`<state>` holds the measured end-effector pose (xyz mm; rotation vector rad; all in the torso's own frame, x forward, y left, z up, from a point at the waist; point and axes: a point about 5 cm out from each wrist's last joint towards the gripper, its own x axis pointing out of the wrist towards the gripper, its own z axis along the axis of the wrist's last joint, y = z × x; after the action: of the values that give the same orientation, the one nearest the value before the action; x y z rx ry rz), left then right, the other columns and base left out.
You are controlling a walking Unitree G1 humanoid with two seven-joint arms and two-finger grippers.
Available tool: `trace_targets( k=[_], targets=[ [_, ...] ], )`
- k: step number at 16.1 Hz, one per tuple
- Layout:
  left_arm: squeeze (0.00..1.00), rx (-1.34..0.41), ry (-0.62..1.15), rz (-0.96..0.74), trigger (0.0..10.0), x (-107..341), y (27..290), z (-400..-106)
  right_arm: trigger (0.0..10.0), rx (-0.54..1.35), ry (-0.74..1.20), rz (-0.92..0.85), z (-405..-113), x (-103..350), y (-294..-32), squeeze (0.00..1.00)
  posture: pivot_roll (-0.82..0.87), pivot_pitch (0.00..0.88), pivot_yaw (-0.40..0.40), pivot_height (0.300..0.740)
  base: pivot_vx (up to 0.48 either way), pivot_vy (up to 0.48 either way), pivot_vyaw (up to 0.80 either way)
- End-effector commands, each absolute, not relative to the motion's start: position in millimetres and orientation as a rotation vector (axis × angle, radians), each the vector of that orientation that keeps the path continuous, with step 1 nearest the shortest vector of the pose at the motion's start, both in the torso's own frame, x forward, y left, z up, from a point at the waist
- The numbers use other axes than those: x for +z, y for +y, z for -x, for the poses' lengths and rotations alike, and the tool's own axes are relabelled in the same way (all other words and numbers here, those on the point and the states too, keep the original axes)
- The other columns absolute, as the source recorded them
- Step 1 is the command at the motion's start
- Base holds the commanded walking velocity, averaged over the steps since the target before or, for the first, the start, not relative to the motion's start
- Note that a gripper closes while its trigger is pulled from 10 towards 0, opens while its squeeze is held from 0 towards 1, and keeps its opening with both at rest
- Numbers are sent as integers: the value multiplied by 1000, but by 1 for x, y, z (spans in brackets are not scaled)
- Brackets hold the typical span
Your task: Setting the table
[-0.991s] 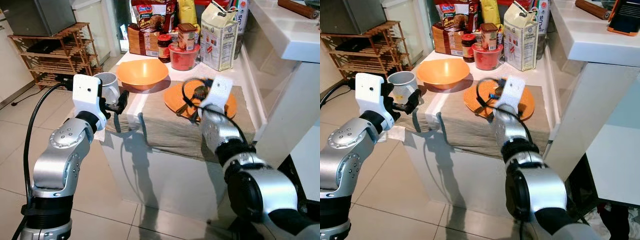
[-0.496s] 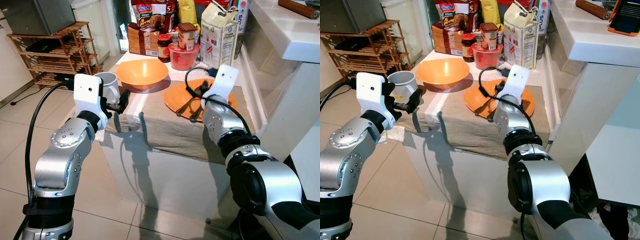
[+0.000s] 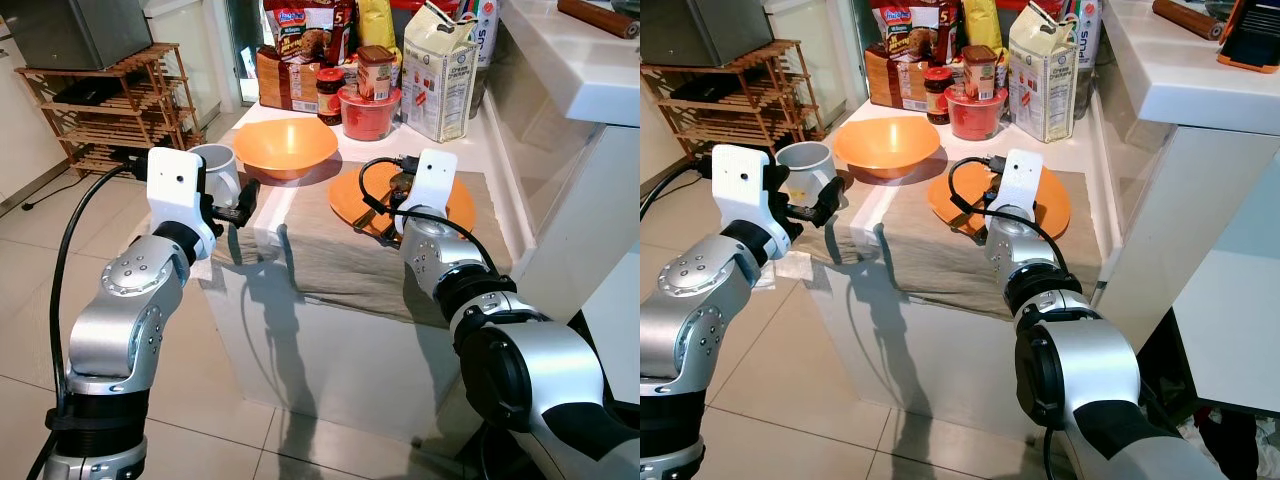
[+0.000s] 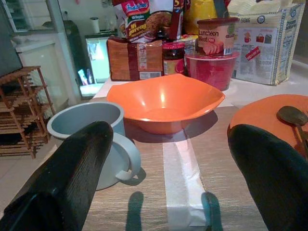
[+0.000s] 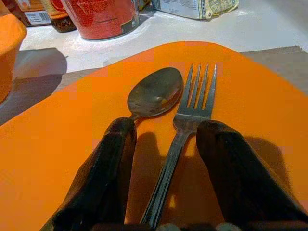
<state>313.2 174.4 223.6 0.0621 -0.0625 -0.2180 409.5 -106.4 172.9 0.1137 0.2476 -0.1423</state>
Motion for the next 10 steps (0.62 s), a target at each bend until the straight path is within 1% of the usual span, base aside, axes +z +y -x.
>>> trace_targets(
  k=[1,8,10],
  targets=[
    [0,-201,-74,-75,10000,228,179,-311,10000,-151,291,-125,-408,166,-107,0,14,0,41,740,0,0,0],
    [0,-195,-75,-86,10000,231,182,-310,10000,-180,370,-220,-402,149,-106,0,23,0,42,740,0,0,0],
    [0,-192,-78,-87,10000,232,183,-310,10000,-206,406,-328,-400,144,-105,0,23,0,42,740,0,0,0]
  ],
)
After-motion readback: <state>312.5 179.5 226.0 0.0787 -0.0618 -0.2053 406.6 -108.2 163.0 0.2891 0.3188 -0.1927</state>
